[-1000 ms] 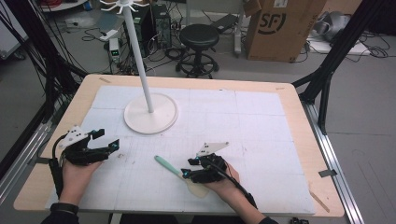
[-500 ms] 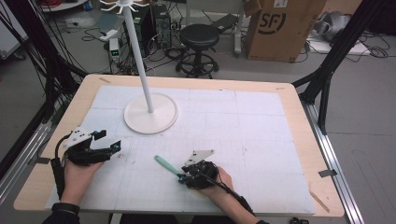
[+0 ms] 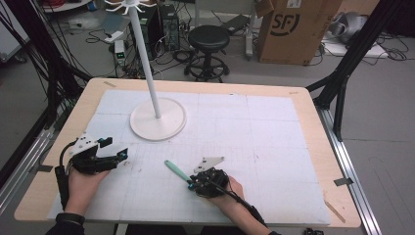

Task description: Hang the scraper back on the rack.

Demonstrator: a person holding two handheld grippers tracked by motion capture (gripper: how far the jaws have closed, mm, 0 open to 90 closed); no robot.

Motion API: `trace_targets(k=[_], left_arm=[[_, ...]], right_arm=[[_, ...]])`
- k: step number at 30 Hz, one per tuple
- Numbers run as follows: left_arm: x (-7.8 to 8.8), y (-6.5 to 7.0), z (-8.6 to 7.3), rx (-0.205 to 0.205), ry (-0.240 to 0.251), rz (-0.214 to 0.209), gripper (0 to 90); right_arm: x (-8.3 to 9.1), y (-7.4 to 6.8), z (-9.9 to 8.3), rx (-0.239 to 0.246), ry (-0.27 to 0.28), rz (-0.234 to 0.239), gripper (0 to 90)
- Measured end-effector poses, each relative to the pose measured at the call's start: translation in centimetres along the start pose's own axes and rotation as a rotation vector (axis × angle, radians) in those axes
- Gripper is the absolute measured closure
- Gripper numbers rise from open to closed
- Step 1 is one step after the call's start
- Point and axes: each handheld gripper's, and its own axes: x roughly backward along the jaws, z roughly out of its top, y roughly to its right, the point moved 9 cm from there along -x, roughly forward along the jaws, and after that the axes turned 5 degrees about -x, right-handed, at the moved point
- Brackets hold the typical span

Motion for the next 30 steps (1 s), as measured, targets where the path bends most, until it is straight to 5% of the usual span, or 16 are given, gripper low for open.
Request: trace_targets(k=[16,21,30], left_arm=[[-0.1,0.0,-0.2,-0.004,-0.012,0.001,24.4],[-0.1,0.1,0.0,-0.007,-0.006,0.001,24.4],[0.0,0.0,0.0,-0.003,-0.002,-0.001,24.4]], right_arm=[[0.1,-0.1,-0.1,-0.035,-0.01,-0.022,79.2],[0.1,-0.2,-0.1,-0.017,0.008,-0.034,80.6],[1.9,1.4,1.4,-0.081,0.083,0.006,81.2]])
